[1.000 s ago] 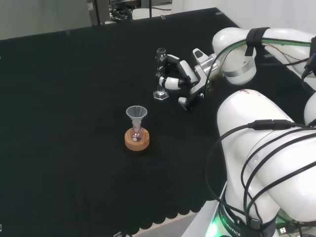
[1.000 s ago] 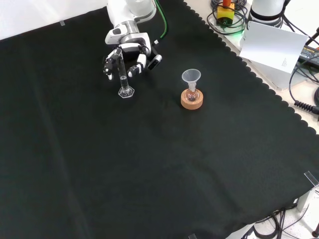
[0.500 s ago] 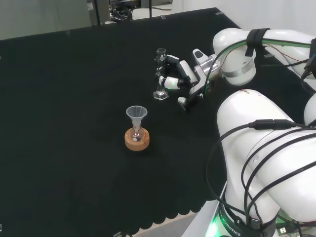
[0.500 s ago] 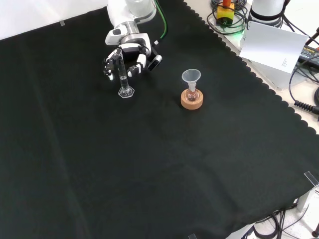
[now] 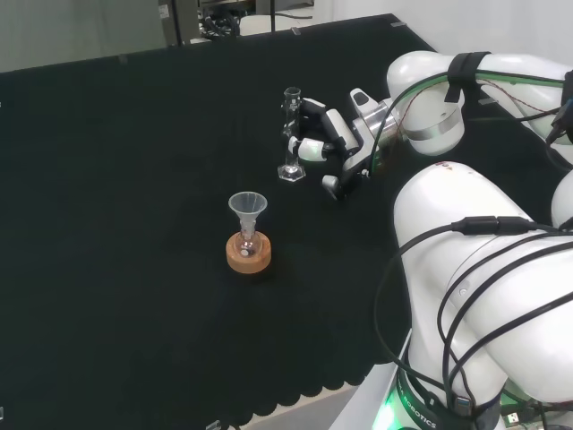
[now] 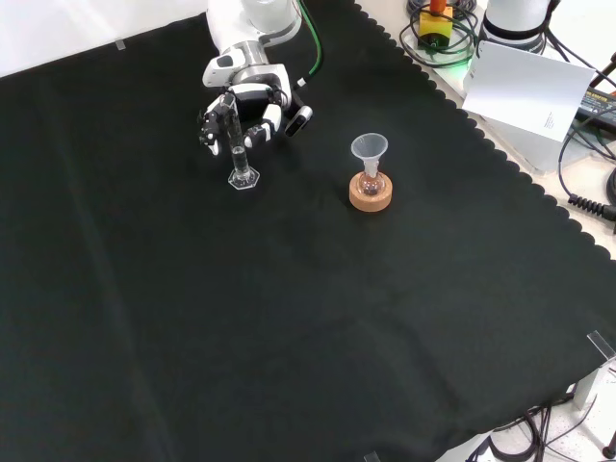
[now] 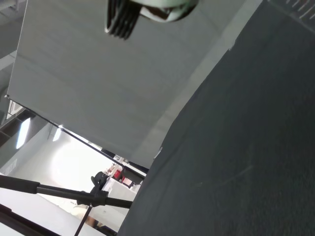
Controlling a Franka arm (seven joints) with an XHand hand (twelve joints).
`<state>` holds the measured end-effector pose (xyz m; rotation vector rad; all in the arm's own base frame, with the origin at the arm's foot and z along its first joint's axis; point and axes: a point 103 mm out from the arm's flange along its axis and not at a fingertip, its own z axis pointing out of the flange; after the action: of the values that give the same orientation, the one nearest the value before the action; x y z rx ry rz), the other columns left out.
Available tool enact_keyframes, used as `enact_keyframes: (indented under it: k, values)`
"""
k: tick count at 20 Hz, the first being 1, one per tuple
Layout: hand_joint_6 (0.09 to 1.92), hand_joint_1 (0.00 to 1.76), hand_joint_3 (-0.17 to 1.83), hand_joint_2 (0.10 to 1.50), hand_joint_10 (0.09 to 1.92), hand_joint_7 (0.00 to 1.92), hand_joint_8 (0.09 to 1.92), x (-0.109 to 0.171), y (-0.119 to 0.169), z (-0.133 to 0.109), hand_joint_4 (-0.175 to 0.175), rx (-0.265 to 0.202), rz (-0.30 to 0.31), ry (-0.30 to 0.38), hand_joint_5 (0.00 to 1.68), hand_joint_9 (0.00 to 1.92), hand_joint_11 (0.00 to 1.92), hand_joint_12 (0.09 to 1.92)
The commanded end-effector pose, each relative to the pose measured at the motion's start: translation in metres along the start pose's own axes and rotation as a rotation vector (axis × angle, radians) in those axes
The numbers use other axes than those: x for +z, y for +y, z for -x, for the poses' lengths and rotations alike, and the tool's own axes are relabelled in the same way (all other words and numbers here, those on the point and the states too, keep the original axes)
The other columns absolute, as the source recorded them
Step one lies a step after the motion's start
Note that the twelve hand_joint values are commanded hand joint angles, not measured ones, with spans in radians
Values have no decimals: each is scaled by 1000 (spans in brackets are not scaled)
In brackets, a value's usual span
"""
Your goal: Pick up the graduated cylinder.
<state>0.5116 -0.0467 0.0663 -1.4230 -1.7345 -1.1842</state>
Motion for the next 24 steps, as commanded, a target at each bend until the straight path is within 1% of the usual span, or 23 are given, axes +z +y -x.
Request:
enact_keyframes:
  k: [1,5,11,13,15,17,18,19,21,24]
  values:
    - [661,1029,632,787,423,607,630,0,0,0,-26,0,6,1,536,897,654,1169]
    - [680,1040,637,801,423,622,634,0,0,0,-22,0,11,-2,562,910,665,1173]
    - [717,1090,662,875,422,649,644,1,1,-1,-12,7,19,-6,633,930,686,1170]
    - [722,1095,659,909,419,664,657,0,1,-3,-2,11,23,-22,708,943,707,1158]
    - [726,1096,644,946,412,692,674,-1,2,-5,5,14,22,-57,774,974,765,1121]
    - [1152,1068,327,1104,404,712,705,-2,2,-7,-76,14,16,-98,746,1005,835,1083]
    - [1274,1064,196,1171,402,717,727,-2,3,-9,-109,9,8,-126,729,1019,870,1063]
    - [1339,1065,113,1213,401,722,744,-3,4,-11,-134,5,2,-157,719,1032,896,1047]
    - [1376,1076,36,1247,396,753,759,-5,6,-16,-163,-8,-16,-229,721,1070,950,1011]
    - [1371,1087,6,1254,362,850,731,-10,10,-22,-175,-26,-54,-303,734,1149,1047,939]
